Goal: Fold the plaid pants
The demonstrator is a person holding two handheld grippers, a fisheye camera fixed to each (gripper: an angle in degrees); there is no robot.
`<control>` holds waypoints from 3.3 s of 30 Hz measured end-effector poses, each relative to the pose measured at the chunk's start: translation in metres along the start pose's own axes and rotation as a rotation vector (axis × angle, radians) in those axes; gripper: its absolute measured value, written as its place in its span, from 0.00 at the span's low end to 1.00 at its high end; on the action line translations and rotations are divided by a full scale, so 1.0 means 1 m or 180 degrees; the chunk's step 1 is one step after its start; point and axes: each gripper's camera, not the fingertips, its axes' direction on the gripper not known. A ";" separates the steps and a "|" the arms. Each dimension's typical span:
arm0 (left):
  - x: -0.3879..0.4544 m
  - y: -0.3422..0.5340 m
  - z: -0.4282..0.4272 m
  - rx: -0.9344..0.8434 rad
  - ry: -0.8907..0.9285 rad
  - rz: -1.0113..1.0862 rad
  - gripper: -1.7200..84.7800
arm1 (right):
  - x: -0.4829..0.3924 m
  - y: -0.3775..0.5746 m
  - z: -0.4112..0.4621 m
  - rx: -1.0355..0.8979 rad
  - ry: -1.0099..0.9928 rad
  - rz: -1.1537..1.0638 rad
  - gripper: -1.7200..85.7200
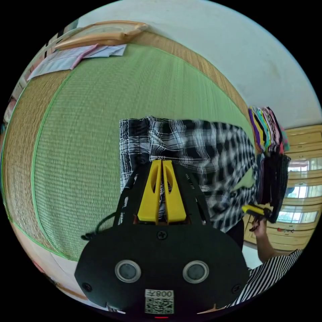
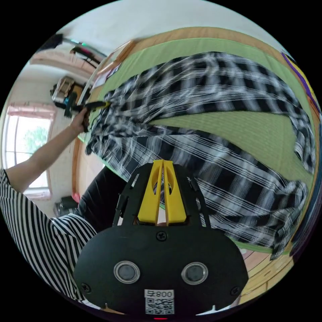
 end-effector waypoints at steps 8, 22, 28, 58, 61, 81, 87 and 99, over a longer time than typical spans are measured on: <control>0.012 -0.080 -0.013 0.0059 -0.0466 -0.0016 0.02 | -0.081 -0.094 0.039 -0.0100 0.0007 -0.0478 0.02; 0.048 -0.020 -0.038 0.0013 -0.0218 0.0557 0.02 | -0.136 -0.220 0.001 0.0269 -0.0312 -0.0582 0.02; 0.035 0.036 -0.041 -0.0154 -0.0296 0.0232 0.02 | -0.154 -0.339 -0.025 0.0548 -0.0038 -0.0762 0.02; 0.110 -0.112 -0.033 0.0763 -0.0336 0.0092 0.02 | -0.143 -0.513 -0.006 0.0423 0.0551 -0.0551 0.02; 0.121 -0.073 -0.031 0.0673 -0.0085 0.0293 0.02 | -0.139 -0.488 -0.020 0.0555 0.0384 -0.0642 0.02; 0.208 0.027 0.000 0.0198 -0.0191 0.0374 0.03 | -0.114 -0.210 -0.003 0.0189 -0.0332 -0.0847 0.03; 0.322 -0.016 0.059 -0.0006 0.0584 0.1252 0.07 | 0.044 -0.130 -0.110 0.1005 0.0418 0.0288 0.07; 0.569 -0.082 0.193 -0.0475 0.0156 0.3007 0.11 | 0.274 -0.067 -0.211 0.1050 0.1501 0.1132 0.10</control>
